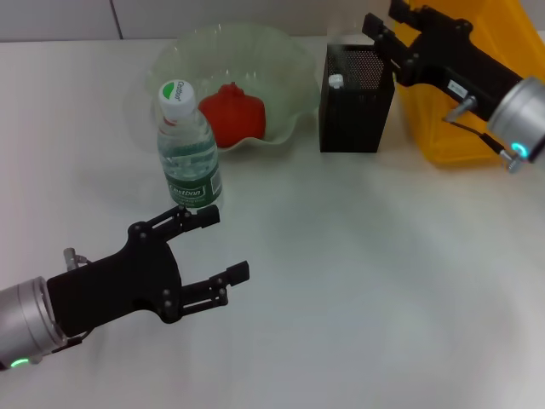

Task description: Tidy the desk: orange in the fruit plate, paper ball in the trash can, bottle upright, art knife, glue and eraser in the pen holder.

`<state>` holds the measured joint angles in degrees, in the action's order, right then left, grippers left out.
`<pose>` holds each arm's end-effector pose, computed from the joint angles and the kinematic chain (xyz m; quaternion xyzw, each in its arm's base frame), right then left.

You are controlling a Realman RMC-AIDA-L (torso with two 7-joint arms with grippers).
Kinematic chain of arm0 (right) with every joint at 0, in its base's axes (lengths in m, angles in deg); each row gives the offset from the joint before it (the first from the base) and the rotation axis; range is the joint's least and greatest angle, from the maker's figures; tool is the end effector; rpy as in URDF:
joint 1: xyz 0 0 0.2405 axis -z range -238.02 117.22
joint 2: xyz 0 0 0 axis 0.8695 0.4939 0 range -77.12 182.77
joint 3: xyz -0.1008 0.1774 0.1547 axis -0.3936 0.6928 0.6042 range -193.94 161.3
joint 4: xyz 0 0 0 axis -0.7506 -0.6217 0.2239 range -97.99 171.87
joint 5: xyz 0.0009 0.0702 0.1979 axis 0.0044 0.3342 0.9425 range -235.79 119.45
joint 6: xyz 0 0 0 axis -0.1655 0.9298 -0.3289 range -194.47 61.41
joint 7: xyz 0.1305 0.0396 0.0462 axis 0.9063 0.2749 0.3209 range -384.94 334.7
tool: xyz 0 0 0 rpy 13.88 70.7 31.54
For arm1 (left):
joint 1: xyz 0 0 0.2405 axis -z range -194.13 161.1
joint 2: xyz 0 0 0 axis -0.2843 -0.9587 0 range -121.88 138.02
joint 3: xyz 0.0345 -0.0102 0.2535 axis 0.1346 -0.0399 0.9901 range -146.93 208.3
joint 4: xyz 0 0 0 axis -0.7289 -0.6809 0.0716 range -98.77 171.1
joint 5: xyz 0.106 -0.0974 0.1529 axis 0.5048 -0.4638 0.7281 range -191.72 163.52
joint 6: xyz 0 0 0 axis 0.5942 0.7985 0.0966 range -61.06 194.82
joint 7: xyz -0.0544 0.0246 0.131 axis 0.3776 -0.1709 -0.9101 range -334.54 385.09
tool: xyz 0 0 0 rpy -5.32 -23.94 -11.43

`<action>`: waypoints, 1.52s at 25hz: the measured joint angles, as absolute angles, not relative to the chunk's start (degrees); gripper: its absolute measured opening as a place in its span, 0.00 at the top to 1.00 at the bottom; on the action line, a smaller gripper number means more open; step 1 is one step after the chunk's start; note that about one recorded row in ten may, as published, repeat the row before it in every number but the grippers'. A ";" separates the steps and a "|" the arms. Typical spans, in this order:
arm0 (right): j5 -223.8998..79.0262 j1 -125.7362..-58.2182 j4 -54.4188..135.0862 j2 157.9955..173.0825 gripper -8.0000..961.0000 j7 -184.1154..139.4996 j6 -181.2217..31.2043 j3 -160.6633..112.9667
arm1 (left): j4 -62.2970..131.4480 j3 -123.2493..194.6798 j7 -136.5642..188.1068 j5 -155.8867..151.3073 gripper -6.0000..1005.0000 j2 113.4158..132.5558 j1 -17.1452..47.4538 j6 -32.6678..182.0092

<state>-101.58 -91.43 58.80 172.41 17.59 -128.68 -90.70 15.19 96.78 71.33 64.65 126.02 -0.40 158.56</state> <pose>0.2368 0.3824 -0.0249 -0.8270 0.1685 0.3702 0.3881 -0.2907 0.2386 -0.0430 -0.9085 -0.1304 -0.3592 0.1690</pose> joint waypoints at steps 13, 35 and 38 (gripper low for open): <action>-125.82 -68.91 72.69 166.54 0.20 30.86 -161.95 -83.80 | 11.19 101.56 79.51 65.70 0.18 125.01 2.47 159.97; -155.38 -68.24 73.00 170.36 0.12 30.96 -167.35 -69.38 | 9.36 101.52 85.31 77.07 0.18 126.45 7.47 156.34; -155.39 -68.58 72.75 170.35 0.12 30.96 -167.04 -69.36 | 9.36 101.52 85.32 77.06 0.18 126.45 7.52 156.33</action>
<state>-155.39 -68.58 72.75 170.35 30.96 -167.04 -69.36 9.36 101.52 85.32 77.06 126.45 7.52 156.33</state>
